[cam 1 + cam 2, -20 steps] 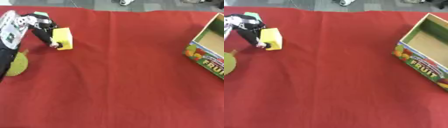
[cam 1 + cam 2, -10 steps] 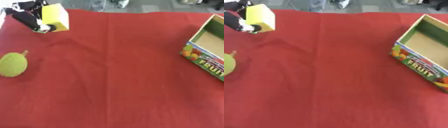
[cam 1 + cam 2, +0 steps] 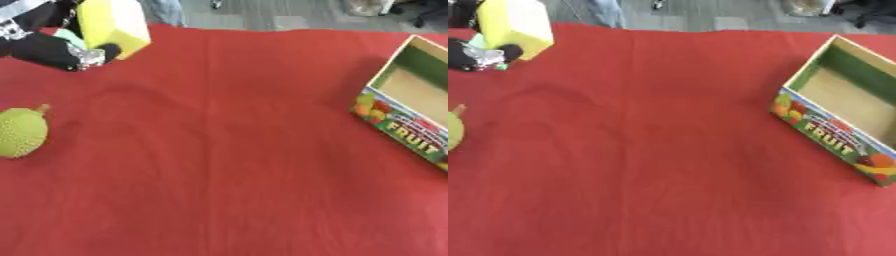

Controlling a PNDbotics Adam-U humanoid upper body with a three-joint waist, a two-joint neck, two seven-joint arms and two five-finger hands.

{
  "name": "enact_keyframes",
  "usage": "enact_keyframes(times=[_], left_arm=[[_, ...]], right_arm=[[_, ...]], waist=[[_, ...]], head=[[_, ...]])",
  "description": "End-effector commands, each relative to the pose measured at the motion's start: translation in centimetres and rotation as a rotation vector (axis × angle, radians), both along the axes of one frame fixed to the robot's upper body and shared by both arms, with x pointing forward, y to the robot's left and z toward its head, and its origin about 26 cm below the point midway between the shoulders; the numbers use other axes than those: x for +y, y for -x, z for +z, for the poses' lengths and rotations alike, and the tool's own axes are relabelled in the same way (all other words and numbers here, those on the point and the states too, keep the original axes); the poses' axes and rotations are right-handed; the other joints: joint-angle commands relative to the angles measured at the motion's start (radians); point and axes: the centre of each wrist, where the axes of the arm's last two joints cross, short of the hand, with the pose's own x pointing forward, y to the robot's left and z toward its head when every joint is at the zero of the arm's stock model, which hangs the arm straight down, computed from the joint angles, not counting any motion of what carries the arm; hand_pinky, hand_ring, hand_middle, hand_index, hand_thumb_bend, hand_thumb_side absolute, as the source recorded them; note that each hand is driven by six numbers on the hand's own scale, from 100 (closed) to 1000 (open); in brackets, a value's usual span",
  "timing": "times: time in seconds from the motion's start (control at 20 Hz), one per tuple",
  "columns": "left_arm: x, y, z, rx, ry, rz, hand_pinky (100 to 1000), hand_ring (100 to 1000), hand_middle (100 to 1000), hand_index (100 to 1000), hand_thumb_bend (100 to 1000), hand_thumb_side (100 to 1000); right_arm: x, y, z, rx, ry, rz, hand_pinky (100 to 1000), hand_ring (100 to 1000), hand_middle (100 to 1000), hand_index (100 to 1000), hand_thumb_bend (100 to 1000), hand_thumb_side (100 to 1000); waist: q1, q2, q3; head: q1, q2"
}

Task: Pick up the objects with one hand, pass them to the other hand, and then place them into the box on the other side of the table.

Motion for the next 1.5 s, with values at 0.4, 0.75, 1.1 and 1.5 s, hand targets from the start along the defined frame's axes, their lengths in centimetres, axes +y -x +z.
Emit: enact_keyframes(times=[0.4,0.75,1.1,1.5], left_arm=[[-4.7,1.7,-3.3,-0.103,0.189,-0.081,711,564,454,545,100,246],[-6.2,1.6,-5.3,-0.118,0.181,-0.098,708,558,450,544,100,247],[-6.7,0.0,-8.9,-0.14,0.103,-0.029,703,557,446,540,100,222],[-7.2,-0.5,-10.9,-0.2,0.073,-0.033,706,558,445,539,100,222]], right_arm=[[5.5,5.3,3.6,-0.169,0.291,0.183,827,878,861,919,305,402],[9.4,8.4,3.8,-0.213,0.49,0.319,832,881,866,918,375,401],[13.6,9.1,2.9,-0.297,0.77,0.499,848,898,876,911,563,379],[17.3,9.1,1.0,-0.36,0.939,0.613,851,903,878,906,596,381]], waist=[[-0.006,-0.023,-0.003],[-0.006,-0.024,-0.008],[-0.017,-0.027,-0.026],[-0.026,-0.029,-0.037]], head=[[-0.012,-0.003],[-0.019,-0.001],[-0.011,0.006],[-0.012,0.016]])
